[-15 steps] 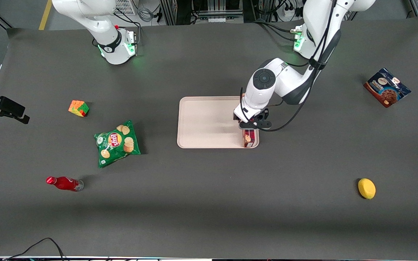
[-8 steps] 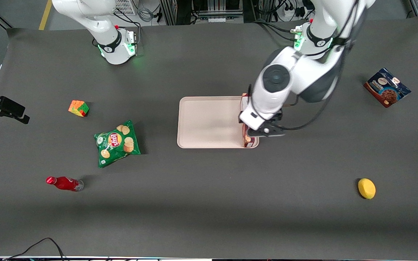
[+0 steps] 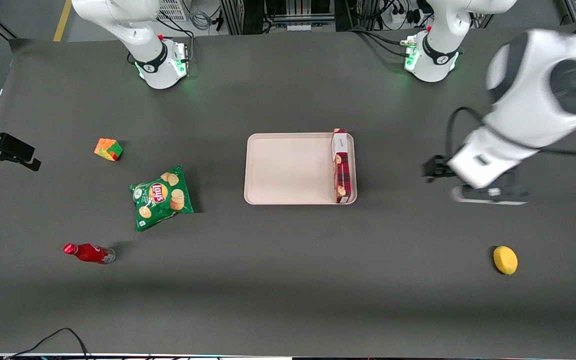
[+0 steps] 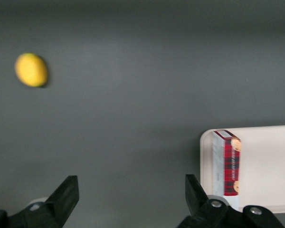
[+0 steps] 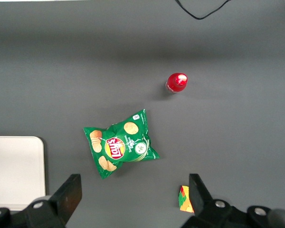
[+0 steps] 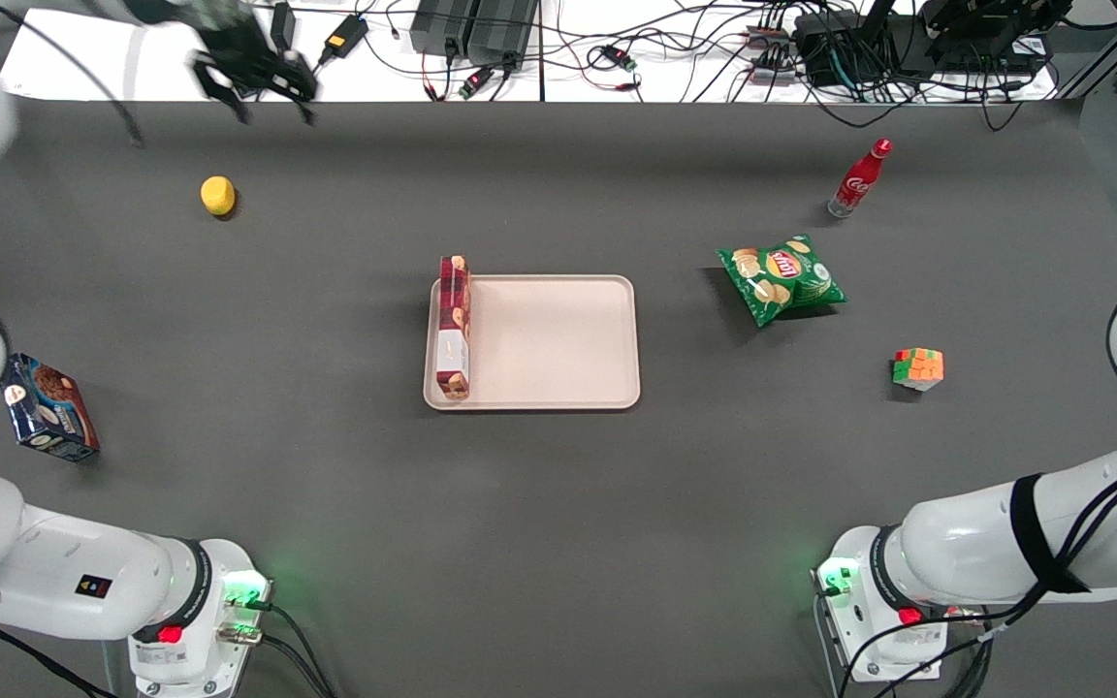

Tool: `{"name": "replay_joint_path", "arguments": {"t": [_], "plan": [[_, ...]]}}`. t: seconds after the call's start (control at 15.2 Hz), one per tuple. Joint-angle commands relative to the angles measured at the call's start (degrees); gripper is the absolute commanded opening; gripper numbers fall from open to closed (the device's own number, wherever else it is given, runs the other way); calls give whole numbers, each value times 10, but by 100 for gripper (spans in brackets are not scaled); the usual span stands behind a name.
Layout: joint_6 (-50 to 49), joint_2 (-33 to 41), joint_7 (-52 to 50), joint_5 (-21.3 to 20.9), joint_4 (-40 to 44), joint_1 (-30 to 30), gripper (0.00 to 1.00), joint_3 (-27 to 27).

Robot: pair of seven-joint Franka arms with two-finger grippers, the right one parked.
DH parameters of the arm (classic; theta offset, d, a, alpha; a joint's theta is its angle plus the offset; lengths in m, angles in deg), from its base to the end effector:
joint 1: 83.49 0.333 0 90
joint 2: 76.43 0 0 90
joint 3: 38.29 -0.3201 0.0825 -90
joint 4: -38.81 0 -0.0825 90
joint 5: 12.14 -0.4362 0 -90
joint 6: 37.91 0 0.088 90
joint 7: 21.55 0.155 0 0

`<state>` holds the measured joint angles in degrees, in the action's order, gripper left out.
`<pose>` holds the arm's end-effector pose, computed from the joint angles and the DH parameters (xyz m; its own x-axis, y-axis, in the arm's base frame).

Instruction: Place red cookie box on tray

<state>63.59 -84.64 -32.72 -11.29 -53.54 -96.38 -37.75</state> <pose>0.6433 -0.1554 0.4857 0.9993 -0.0364 0.0130 -0.0366 -0.9992 0.0188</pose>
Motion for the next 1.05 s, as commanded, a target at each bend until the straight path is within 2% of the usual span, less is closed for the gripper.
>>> {"name": "replay_joint_path", "arguments": {"t": [0.0,0.26,0.46,0.66,0.99], "plan": [[-56,55,11,8,11,6,100,-45],[-149,67,16,6,69,17,100,-77],[-156,87,40,-9,81,24,100,-81],[-144,91,74,-60,82,26,100,-79],[-144,90,88,-59,81,26,100,-79]]}}
